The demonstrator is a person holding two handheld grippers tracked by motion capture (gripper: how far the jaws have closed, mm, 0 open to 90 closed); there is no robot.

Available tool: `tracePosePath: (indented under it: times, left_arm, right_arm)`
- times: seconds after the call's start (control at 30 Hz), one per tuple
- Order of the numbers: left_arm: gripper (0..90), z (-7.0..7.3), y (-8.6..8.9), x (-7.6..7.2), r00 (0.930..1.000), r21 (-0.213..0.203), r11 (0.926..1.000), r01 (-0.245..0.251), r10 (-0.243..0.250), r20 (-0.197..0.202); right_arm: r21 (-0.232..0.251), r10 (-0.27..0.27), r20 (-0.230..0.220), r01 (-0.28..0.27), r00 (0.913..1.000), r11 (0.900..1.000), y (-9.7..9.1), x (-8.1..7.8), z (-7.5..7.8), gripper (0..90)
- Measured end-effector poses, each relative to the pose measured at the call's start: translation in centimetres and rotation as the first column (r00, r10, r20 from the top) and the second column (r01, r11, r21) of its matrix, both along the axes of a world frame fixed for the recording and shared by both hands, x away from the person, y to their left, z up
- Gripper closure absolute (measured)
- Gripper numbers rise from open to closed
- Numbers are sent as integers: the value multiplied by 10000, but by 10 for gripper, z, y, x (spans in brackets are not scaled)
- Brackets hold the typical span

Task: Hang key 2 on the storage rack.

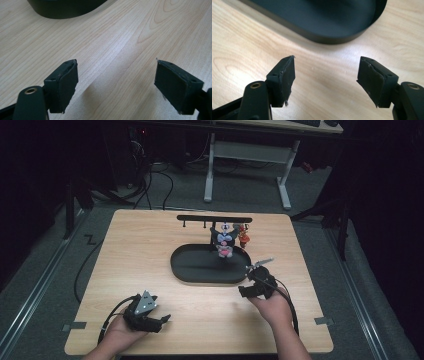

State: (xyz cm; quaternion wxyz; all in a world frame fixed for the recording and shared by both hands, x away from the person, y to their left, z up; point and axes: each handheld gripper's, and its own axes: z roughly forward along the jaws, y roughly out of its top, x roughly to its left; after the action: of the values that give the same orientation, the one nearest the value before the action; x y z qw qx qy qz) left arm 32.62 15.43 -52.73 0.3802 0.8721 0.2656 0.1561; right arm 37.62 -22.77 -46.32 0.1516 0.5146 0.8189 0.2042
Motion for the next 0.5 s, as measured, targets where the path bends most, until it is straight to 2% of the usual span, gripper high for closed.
tracePosePath:
  times: [0.07,0.1,0.13,0.17,0.2,0.23,0.27,0.3,0.33,0.37,0.4,0.43,0.47,0.5]
  left_arm:
    - [194,-1,-1,-1,10000,71,10000,42,-42,5]
    - [193,-1,-1,-1,10000,71,10000,42,-42,5]
    - [193,-1,-2,-1,10000,39,10000,71,-71,37]
    - [193,-1,-2,-1,10000,39,10000,71,-71,37]
    - [193,-1,-2,-1,9999,31,9999,100,-100,74]
    - [193,-1,-2,-1,9999,31,9999,100,-100,74]
    - [194,0,-2,-1,9999,-92,9999,141,-141,54]
    - [193,0,-2,-1,9999,-92,9999,141,-141,54]
    - [194,2,-2,-2,9998,-194,9996,199,-198,62]
    - [193,2,-2,-2,9998,-194,9996,199,-198,62]
    - [194,4,-3,-1,9997,-437,9988,222,-219,69]
    - [194,5,-5,-2,9996,-459,9986,255,-249,119]
    - [194,5,-6,-2,9994,-380,9988,316,-310,155]
    - [194,5,-6,-2,9994,-380,9988,316,-310,155]
  right_arm:
    - [697,-99,513,63,9986,9976,-10,-17,-15,312]
    - [697,-99,513,63,9986,9976,-10,-17,-15,312]
    - [1248,-200,794,100,9966,9921,-18,-28,-26,332]
    - [1248,-200,794,100,9966,9921,-18,-28,-26,332]
    - [1682,-360,985,190,9945,9856,-25,-40,-36,342]
    - [1682,-360,985,190,9945,9856,-25,-40,-36,342]
    - [1958,-448,1425,162,9888,9805,-31,-55,-43,334]
    - [1958,-448,1425,162,9888,9805,-31,-55,-43,334]
    - [2335,-813,2478,219,9654,9721,-37,-79,-50,341]
    - [2335,-813,2478,219,9654,9721,-37,-79,-50,341]
    - [2460,-849,2786,144,9566,9692,-42,-95,-52,272]
    - [2295,-646,2733,2,9598,9733,-43,-98,-48,249]
    - [1996,-643,3108,10,9483,9799,-44,-103,-46,273]
    - [1996,-643,3108,10,9483,9799,-44,-103,-46,273]
